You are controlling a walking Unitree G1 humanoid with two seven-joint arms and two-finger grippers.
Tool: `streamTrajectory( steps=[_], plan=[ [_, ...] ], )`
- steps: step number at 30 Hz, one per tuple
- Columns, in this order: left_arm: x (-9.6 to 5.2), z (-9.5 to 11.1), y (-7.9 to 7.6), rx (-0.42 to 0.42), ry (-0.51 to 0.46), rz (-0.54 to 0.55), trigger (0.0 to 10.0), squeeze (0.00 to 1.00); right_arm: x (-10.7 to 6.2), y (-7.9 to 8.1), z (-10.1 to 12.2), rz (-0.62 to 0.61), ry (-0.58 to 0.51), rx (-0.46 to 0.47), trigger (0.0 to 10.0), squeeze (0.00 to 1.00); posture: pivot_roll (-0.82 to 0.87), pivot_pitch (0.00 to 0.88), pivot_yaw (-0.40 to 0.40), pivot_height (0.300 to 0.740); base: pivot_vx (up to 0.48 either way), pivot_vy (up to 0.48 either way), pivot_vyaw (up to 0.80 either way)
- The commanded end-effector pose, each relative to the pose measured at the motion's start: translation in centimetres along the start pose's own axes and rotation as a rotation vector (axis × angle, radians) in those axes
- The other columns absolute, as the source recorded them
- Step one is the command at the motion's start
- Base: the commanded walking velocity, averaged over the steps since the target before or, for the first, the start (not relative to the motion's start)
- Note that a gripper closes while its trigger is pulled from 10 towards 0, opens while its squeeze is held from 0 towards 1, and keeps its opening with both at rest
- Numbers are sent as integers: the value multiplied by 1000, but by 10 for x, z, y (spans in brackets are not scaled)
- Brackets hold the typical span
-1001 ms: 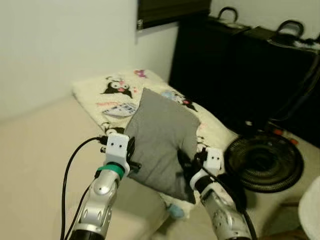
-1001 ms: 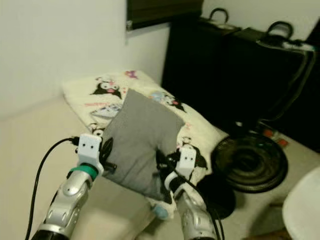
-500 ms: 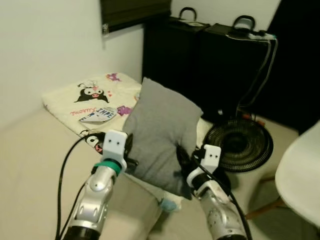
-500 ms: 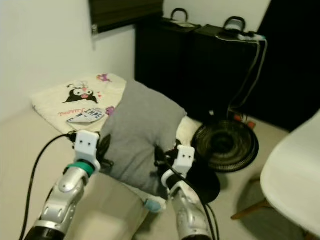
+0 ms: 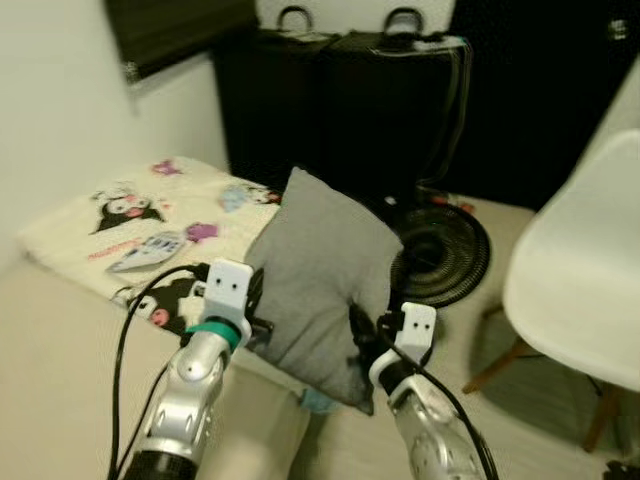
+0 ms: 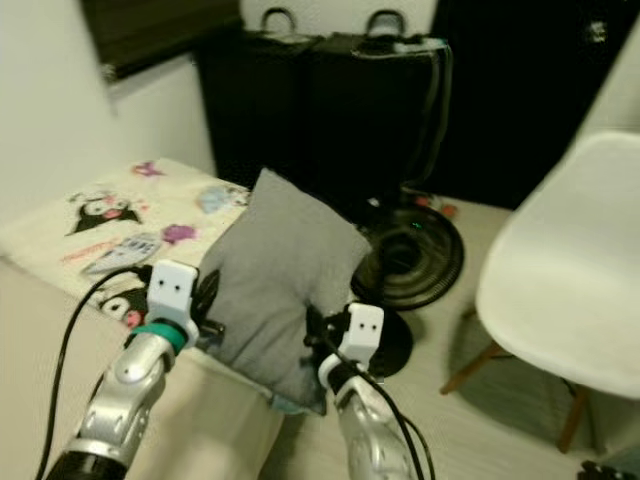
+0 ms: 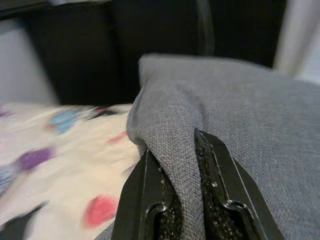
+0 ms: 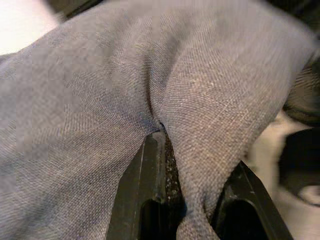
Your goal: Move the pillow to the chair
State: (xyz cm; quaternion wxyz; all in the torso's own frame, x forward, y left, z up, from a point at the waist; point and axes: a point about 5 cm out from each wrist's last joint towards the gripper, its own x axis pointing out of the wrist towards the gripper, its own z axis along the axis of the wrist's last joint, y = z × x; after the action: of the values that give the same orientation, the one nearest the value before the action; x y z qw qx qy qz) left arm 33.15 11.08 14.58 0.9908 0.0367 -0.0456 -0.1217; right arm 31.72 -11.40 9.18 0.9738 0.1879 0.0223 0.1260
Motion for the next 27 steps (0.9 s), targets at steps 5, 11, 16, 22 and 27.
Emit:
streamTrajectory(
  steps=[5,11,16,22,27],
  plan=[
    [-2,3,3,-18,-28,18,10000,0,2,3,7,15,-34,-21,10000,0,-25,0,70,740,0,0,-800],
    [-5,0,6,-49,-28,49,10000,0,4,3,8,32,-25,-36,10000,0,-22,0,50,740,0,0,-800],
    [-8,0,5,-41,-29,45,10000,0,4,4,8,35,-23,-36,10000,0,-19,0,49,740,0,0,-800],
    [-10,-2,5,-55,-34,42,10000,0,4,7,6,48,-13,-47,10000,0,-38,0,46,740,0,0,-800],
    [-11,-4,11,-58,-22,60,10000,0,5,8,7,59,-5,-62,10000,0,-38,0,43,740,0,0,-800]
  ],
)
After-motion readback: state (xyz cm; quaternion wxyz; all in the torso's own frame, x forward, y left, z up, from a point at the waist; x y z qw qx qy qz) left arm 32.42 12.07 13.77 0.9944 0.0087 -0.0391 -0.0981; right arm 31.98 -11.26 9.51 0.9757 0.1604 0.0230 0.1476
